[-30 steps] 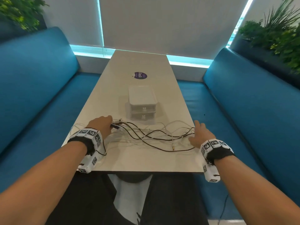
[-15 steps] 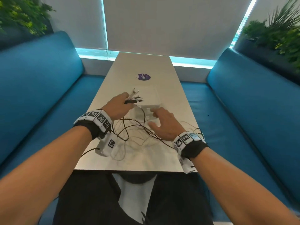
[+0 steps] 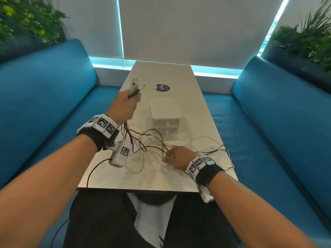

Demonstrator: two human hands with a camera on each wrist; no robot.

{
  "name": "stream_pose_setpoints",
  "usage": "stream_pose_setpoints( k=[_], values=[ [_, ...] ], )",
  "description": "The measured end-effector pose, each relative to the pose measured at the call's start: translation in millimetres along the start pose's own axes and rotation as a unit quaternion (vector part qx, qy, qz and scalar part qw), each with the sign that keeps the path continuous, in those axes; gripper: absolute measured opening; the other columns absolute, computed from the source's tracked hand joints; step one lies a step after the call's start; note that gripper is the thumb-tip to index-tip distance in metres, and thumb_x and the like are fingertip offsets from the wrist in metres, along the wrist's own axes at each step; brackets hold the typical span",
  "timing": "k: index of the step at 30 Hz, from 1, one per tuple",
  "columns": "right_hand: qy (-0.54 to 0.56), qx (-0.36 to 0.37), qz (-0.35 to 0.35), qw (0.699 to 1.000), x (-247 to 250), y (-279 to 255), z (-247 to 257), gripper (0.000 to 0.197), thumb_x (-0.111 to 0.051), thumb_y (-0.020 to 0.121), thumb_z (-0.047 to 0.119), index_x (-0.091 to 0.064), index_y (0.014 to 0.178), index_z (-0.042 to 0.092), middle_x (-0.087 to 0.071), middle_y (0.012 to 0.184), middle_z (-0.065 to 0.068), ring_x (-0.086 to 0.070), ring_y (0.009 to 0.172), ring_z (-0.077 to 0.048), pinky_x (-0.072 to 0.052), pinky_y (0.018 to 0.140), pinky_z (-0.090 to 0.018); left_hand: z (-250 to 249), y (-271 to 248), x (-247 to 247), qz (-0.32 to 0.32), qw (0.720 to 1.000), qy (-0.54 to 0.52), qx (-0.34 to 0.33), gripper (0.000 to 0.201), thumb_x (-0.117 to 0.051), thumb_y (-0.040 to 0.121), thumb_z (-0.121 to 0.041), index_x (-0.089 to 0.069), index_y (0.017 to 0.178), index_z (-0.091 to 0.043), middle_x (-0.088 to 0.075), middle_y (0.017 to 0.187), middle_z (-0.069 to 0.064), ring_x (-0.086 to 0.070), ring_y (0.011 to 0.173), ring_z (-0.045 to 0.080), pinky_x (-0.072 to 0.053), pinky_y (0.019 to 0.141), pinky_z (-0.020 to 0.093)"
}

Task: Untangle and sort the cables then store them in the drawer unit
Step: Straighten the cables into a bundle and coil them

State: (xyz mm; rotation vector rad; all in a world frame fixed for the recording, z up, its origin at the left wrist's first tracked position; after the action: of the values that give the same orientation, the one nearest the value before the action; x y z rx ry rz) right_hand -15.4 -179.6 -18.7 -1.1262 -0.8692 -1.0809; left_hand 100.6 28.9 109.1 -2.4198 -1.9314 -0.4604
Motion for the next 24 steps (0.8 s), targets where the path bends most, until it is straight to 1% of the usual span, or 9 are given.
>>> stream_pose_setpoints(
  k=[4, 8, 12, 15, 18, 19, 21, 23, 24],
  values=[
    [-0.180, -0.121, -0.025, 0.976, -3.4, -8.3, -40.6, 0.036, -0.034, 0.102, 0.023, -0.063, 0.123, 0.021, -0.063, 0.125, -0.004, -0.059, 0.116, -0.027, -0.040, 0.102, -0.043, -5.5, 12.2, 23.5, -0.124, 0.992, -0.037, -0.003, 0.026, -0.054, 0.092, -0.040, -0.051, 0.071, -0.026, -0.040, 0.052, -0.010, -0.034, 0.047, 0.013, -0.031, 0.051, 0.029],
    [-0.286, -0.202, -0.033, 0.936, 10.4, -23.5, -66.7, 0.034, -0.038, 0.100, 0.022, -0.066, 0.118, 0.022, -0.066, 0.120, 0.000, -0.059, 0.116, -0.026, -0.035, 0.102, -0.043, 1.0, 16.4, 28.9, -0.191, 0.975, -0.117, 0.001, 0.026, -0.050, 0.099, -0.030, -0.047, 0.074, -0.024, -0.037, 0.051, -0.011, -0.032, 0.042, 0.007, -0.030, 0.046, 0.022],
    [-0.314, -0.227, -0.018, 0.922, 21.0, -31.7, -75.2, 0.030, -0.044, 0.093, 0.027, -0.068, 0.109, 0.024, -0.069, 0.109, 0.000, -0.059, 0.109, -0.027, -0.038, 0.099, -0.044, 8.7, 13.7, 21.6, -0.192, 0.971, -0.144, 0.015, 0.027, -0.047, 0.102, -0.028, -0.045, 0.075, -0.022, -0.033, 0.052, -0.009, -0.028, 0.040, 0.007, -0.028, 0.042, 0.020],
    [-0.283, -0.214, -0.032, 0.935, 31.4, -30.2, -68.9, 0.032, -0.049, 0.086, 0.036, -0.065, 0.111, 0.025, -0.065, 0.115, -0.003, -0.053, 0.114, -0.029, -0.033, 0.100, -0.046, 12.0, 12.7, 15.5, -0.161, 0.976, -0.145, 0.017, 0.026, -0.046, 0.103, -0.030, -0.046, 0.077, -0.022, -0.033, 0.054, -0.007, -0.027, 0.041, 0.009, -0.027, 0.042, 0.021],
    [-0.201, -0.178, -0.095, 0.959, 48.3, -24.0, -46.9, 0.035, -0.051, 0.084, 0.042, -0.061, 0.110, 0.021, -0.066, 0.112, -0.004, -0.059, 0.106, -0.029, -0.037, 0.095, -0.043, 12.2, 11.5, 7.1, -0.146, 0.980, -0.133, 0.018, 0.026, -0.047, 0.102, -0.031, -0.046, 0.077, -0.023, -0.034, 0.055, -0.006, -0.028, 0.043, 0.009, -0.027, 0.042, 0.022],
    [-0.153, -0.165, -0.123, 0.967, 53.7, -21.9, -38.0, 0.040, -0.053, 0.083, 0.046, -0.056, 0.112, 0.020, -0.066, 0.111, -0.005, -0.062, 0.101, -0.029, -0.041, 0.091, -0.041, 13.0, 11.1, 5.0, -0.145, 0.981, -0.127, 0.017, 0.026, -0.047, 0.101, -0.031, -0.046, 0.076, -0.023, -0.034, 0.056, -0.006, -0.028, 0.044, 0.010, -0.027, 0.043, 0.022],
    [-0.046, -0.152, -0.151, 0.976, 61.4, -15.9, -22.7, 0.072, -0.061, 0.073, 0.067, -0.046, 0.123, 0.017, -0.066, 0.111, -0.004, -0.064, 0.097, -0.029, -0.050, 0.083, -0.039, 14.9, 9.9, 1.7, -0.143, 0.983, -0.111, 0.014, 0.024, -0.047, 0.100, -0.032, -0.047, 0.078, -0.023, -0.036, 0.057, -0.006, -0.029, 0.045, 0.011, -0.028, 0.045, 0.024],
    [0.029, -0.121, -0.149, 0.981, 66.3, -11.4, -6.2, 0.109, -0.062, 0.058, 0.085, -0.034, 0.140, 0.020, -0.060, 0.123, -0.002, -0.061, 0.109, -0.028, -0.052, 0.089, -0.044, 18.1, 7.1, 0.6, -0.143, 0.985, -0.099, 0.020, 0.023, -0.047, 0.099, -0.033, -0.048, 0.079, -0.022, -0.037, 0.057, -0.005, -0.030, 0.046, 0.011, -0.028, 0.045, 0.025],
    [0.038, -0.094, -0.157, 0.982, 68.7, -9.5, 1.7, 0.117, -0.060, 0.055, 0.089, -0.028, 0.146, 0.023, -0.054, 0.133, -0.003, -0.057, 0.118, -0.028, -0.050, 0.095, -0.046, 19.1, 5.1, -0.3, -0.141, 0.985, -0.095, 0.023, 0.023, -0.047, 0.100, -0.032, -0.049, 0.079, -0.022, -0.037, 0.057, -0.005, -0.030, 0.046, 0.011, -0.028, 0.046, 0.025]
  ],
)
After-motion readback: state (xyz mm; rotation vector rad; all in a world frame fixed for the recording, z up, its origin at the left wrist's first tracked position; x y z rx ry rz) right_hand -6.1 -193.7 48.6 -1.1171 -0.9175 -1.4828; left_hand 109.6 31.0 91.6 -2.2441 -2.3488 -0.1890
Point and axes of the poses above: each hand's wrist, its own y-axis towards the middle knuckle, its own x-axis out of the back of the hand, z = x × y, the point moved 2 cm from there along y, towards the middle knuckle
